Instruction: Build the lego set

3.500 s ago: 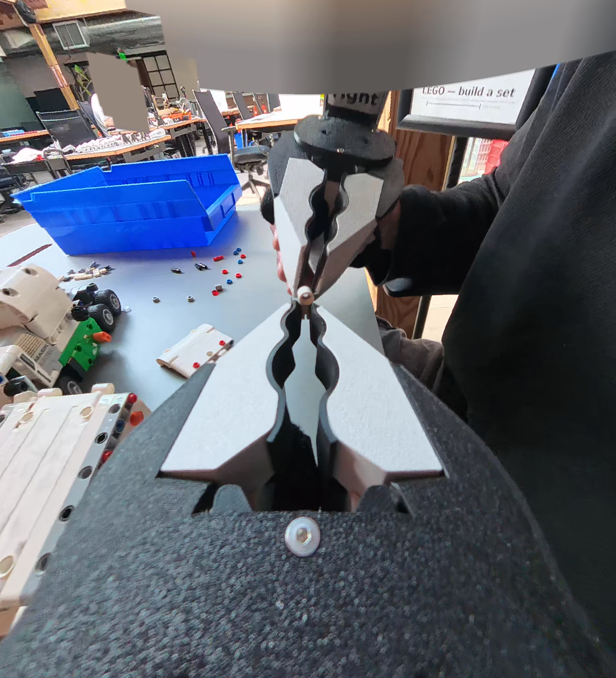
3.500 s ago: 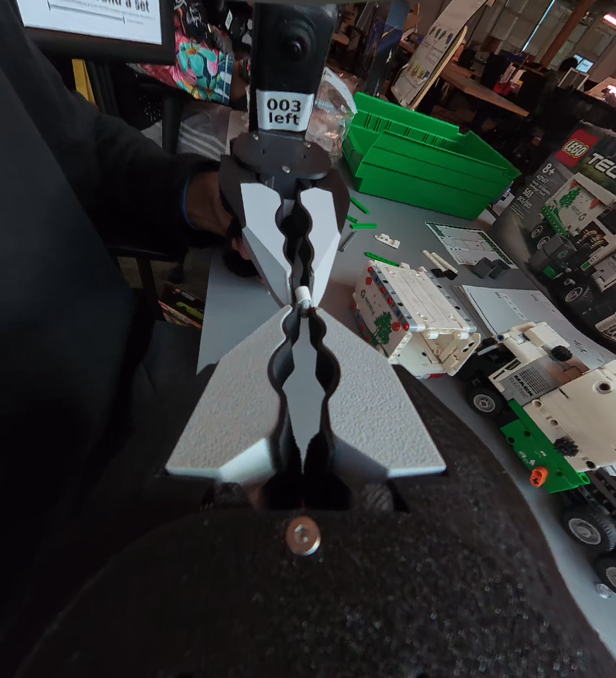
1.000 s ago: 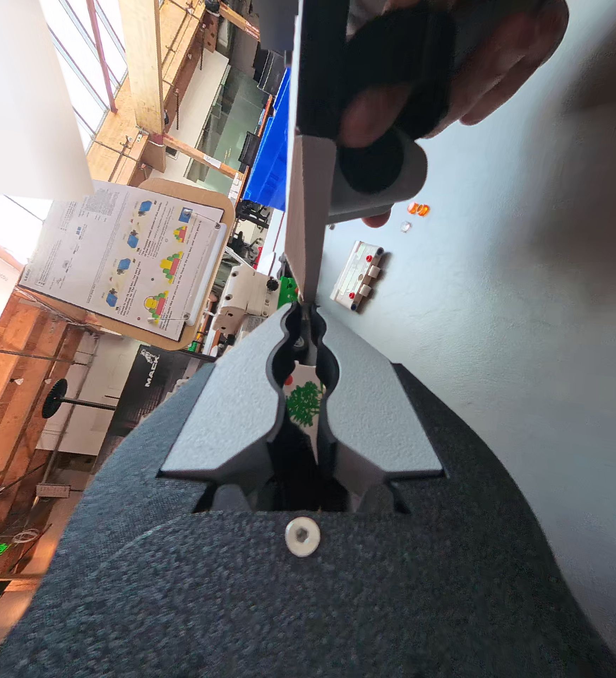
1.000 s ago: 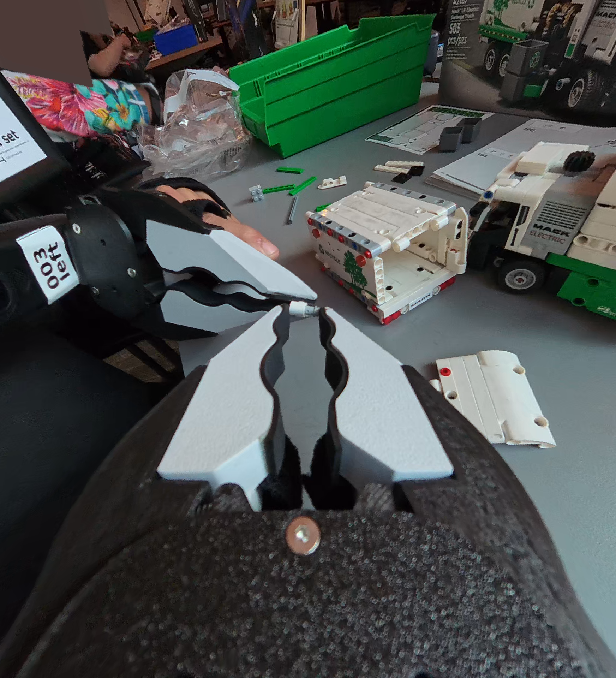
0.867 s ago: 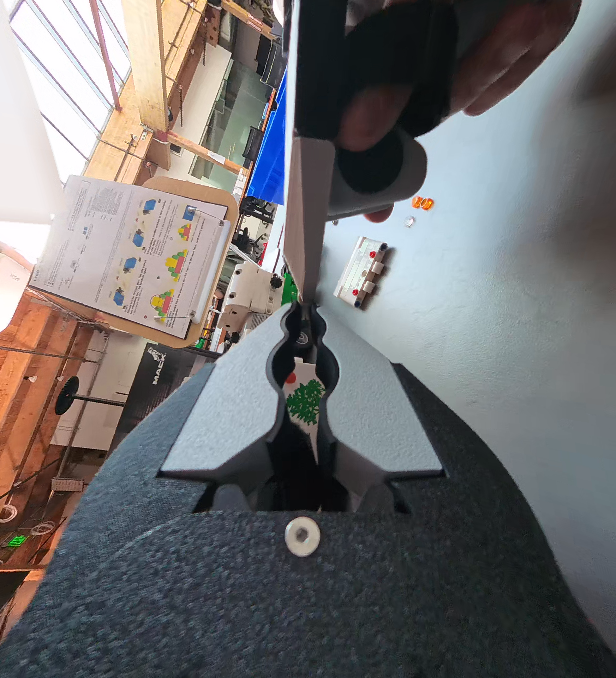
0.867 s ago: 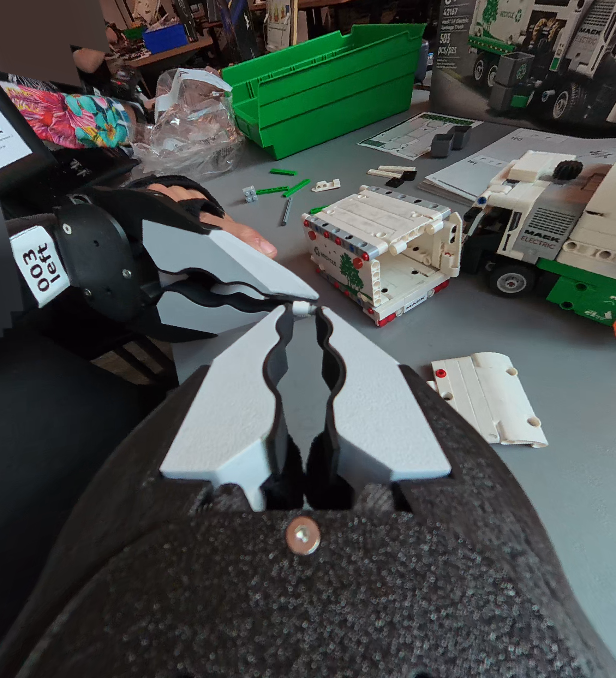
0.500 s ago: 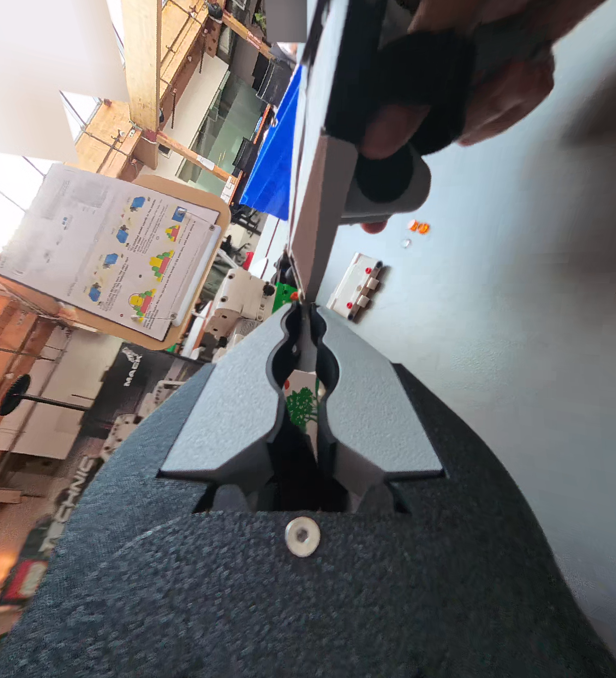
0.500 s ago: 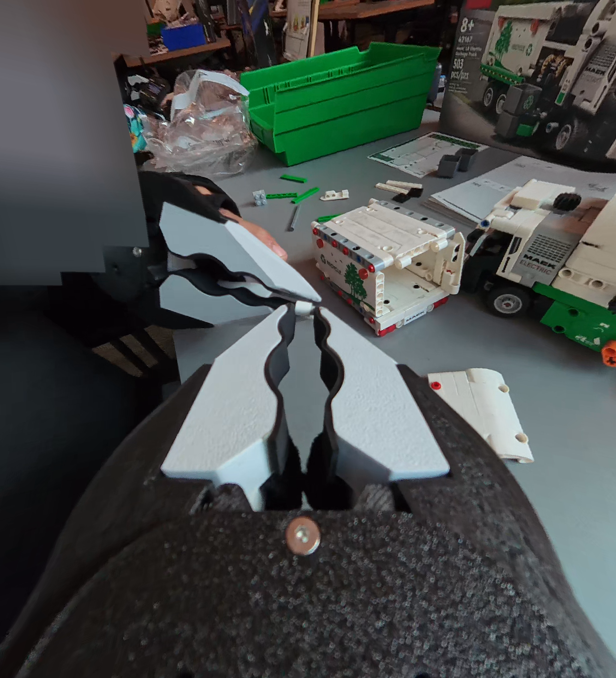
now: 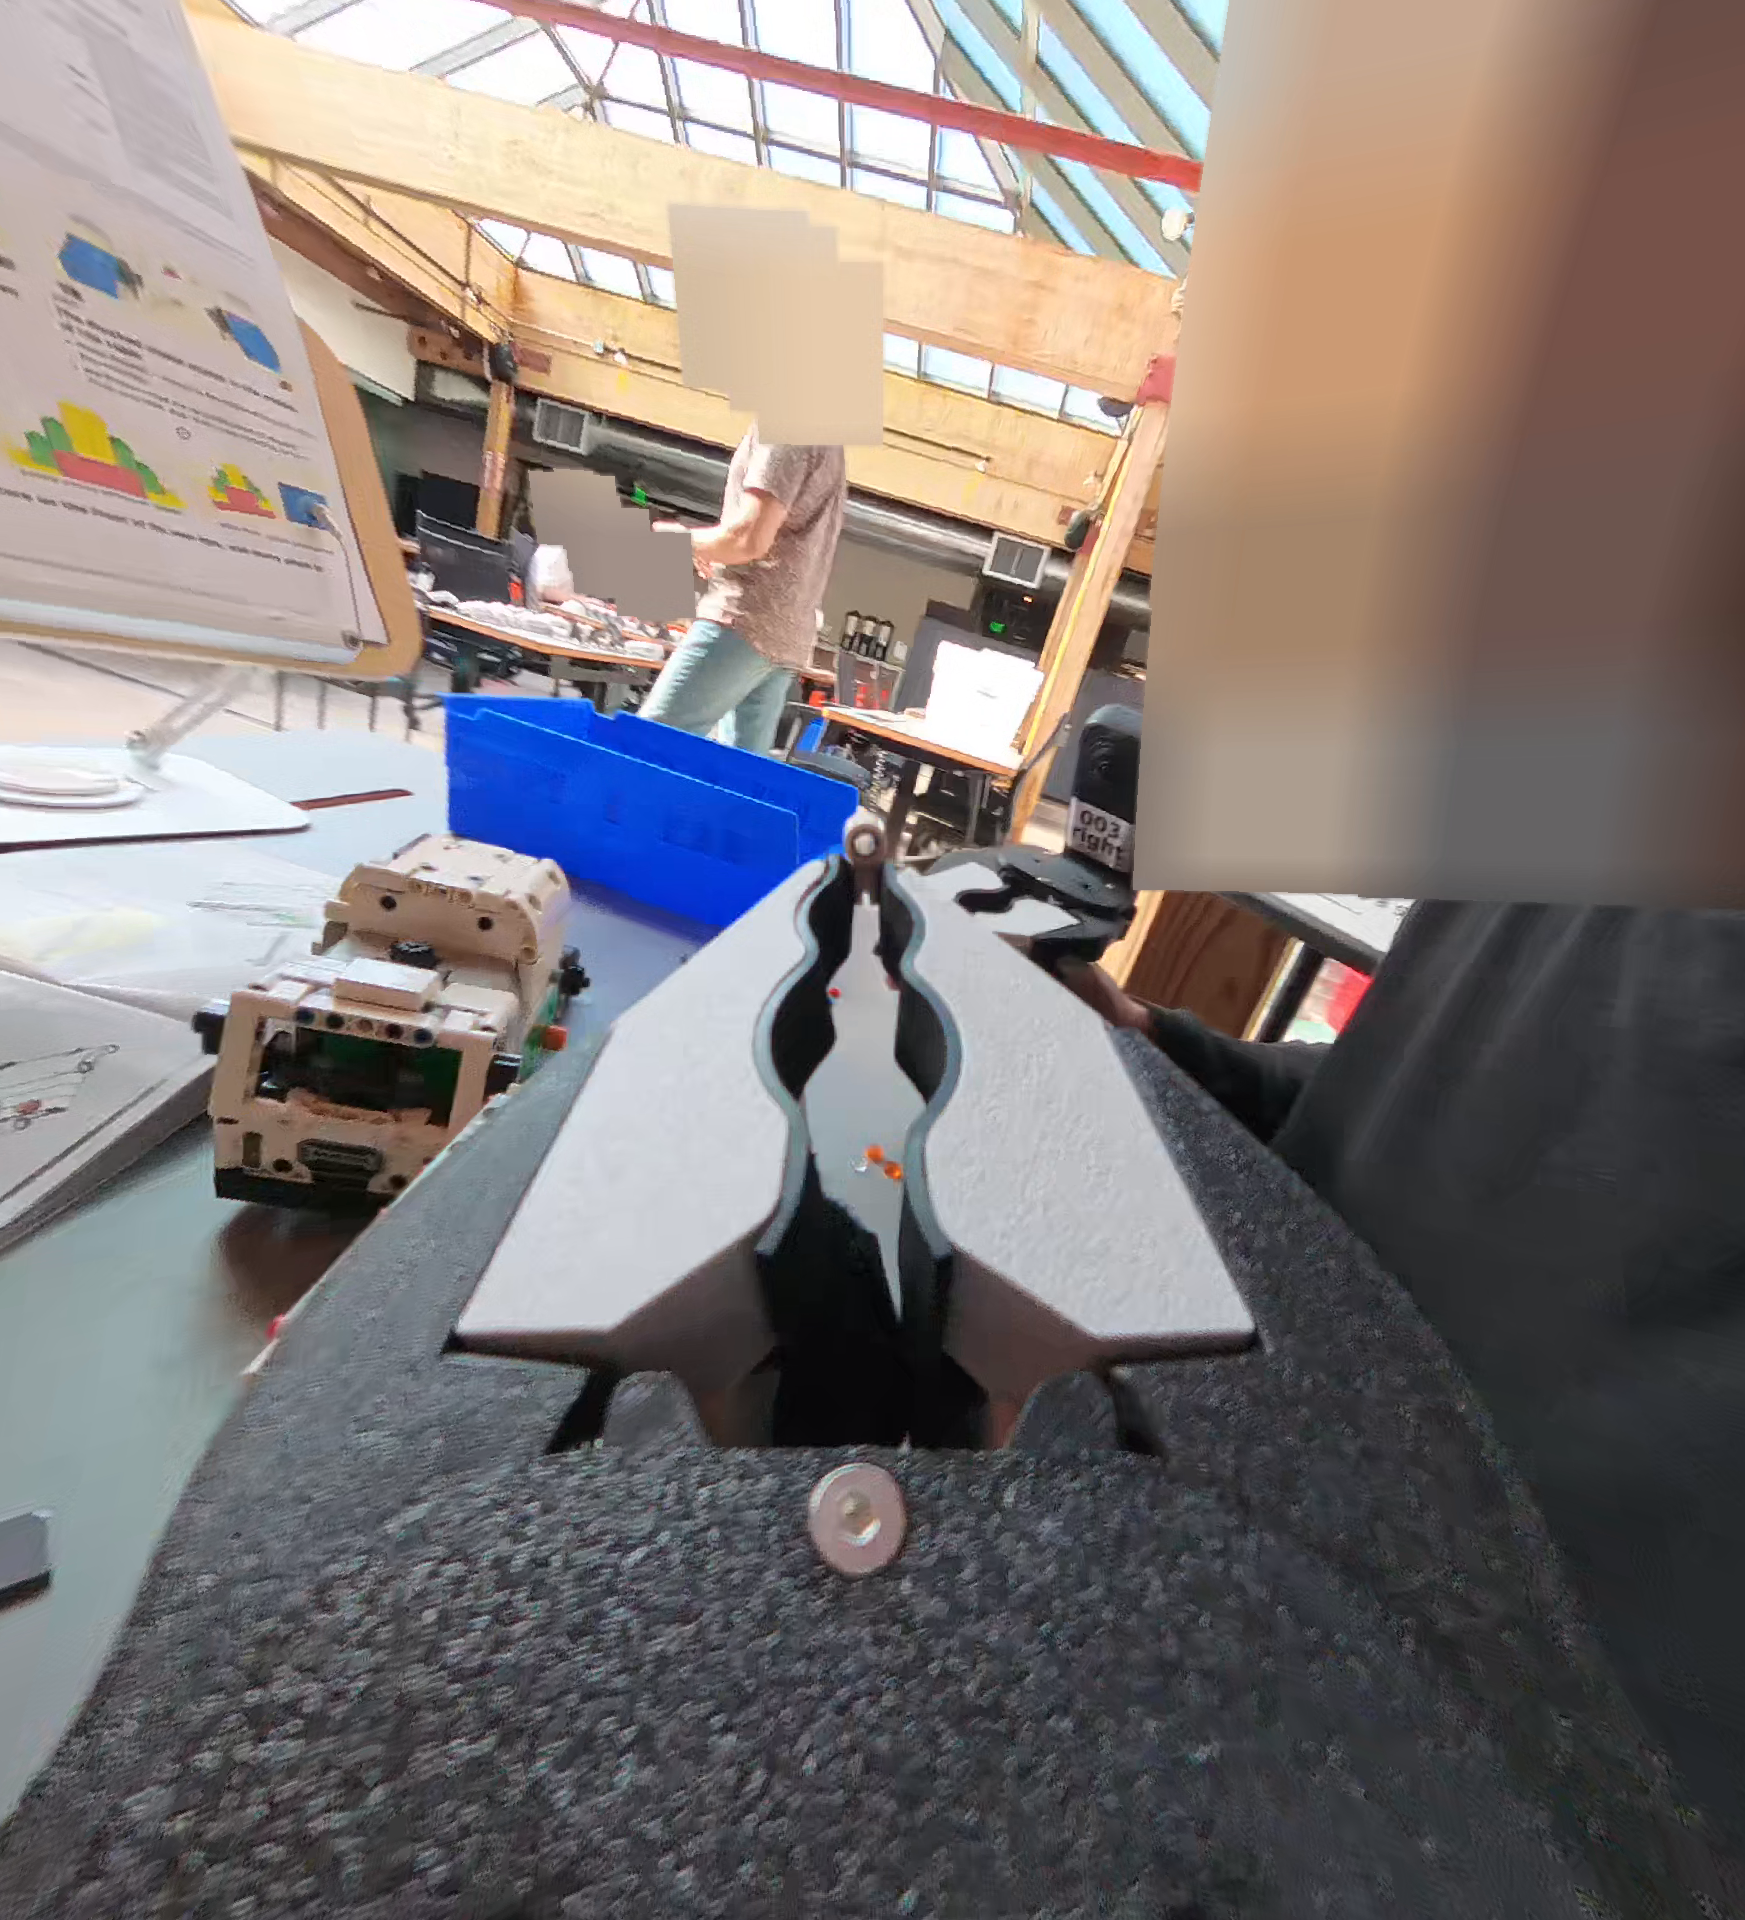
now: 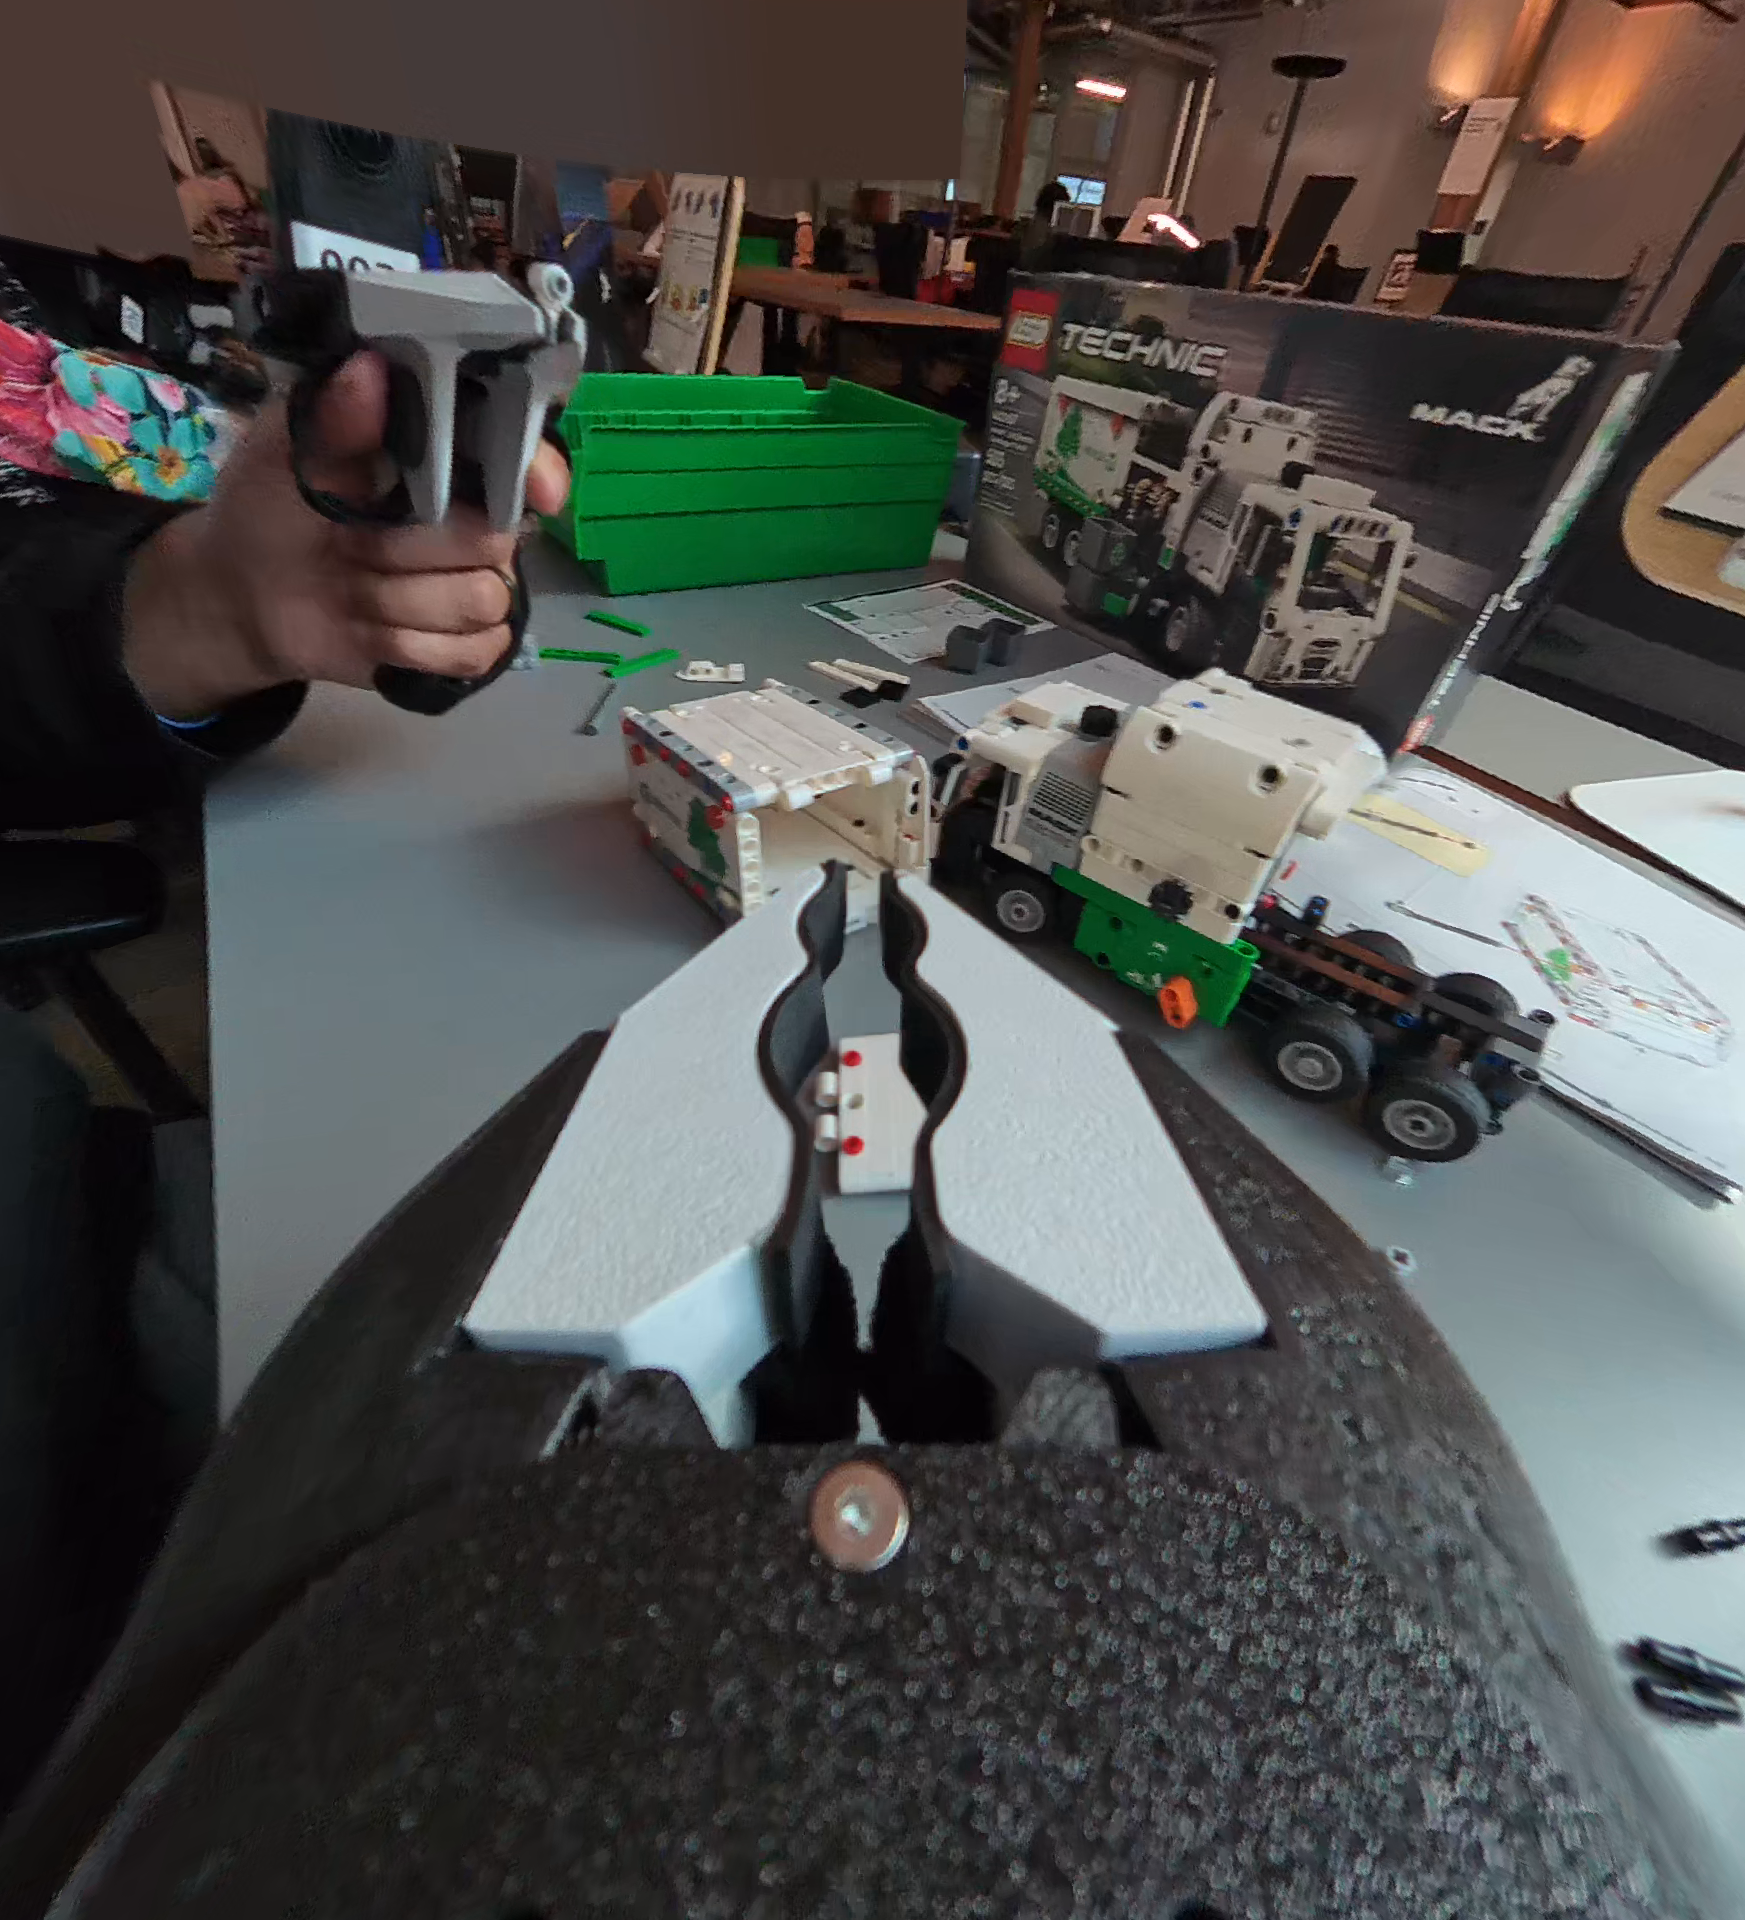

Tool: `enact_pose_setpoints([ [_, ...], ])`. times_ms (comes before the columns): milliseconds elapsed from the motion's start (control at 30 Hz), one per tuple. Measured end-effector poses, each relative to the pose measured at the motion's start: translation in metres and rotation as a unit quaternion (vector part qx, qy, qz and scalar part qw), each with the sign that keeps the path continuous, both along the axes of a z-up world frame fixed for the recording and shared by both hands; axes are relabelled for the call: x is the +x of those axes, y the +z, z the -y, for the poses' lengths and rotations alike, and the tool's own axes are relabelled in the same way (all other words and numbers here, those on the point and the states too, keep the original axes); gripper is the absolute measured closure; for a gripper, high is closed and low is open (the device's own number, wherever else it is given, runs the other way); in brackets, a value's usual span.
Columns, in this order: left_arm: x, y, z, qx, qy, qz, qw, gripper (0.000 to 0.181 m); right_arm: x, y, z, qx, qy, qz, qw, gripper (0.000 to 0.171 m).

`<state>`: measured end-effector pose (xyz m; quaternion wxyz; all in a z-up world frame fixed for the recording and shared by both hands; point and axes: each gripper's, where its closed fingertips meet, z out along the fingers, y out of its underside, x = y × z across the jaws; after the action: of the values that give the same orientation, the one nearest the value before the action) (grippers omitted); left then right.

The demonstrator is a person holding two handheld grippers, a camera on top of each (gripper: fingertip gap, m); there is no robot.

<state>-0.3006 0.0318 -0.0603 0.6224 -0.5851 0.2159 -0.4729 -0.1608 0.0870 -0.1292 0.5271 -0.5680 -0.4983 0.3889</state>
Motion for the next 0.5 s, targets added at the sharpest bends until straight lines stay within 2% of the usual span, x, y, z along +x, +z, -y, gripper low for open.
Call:
enact_pose_setpoints([
  [133,-0.024,0.005,-0.034,-0.014,-0.011,-0.056,0.998,0.179,0.013,-0.005,-0.031,0.000,-0.039,-0.010,0.999,0.168],
  [300,-0.047,-0.007,-0.077,-0.052,-0.033,-0.040,0.997,0.180,0.018,-0.012,-0.054,-0.028,-0.058,-0.016,0.998,0.169],
  [500,-0.072,-0.037,-0.089,-0.075,0.004,-0.031,0.997,0.179,0.021,-0.018,-0.060,-0.021,-0.068,0.001,0.997,0.168],
])
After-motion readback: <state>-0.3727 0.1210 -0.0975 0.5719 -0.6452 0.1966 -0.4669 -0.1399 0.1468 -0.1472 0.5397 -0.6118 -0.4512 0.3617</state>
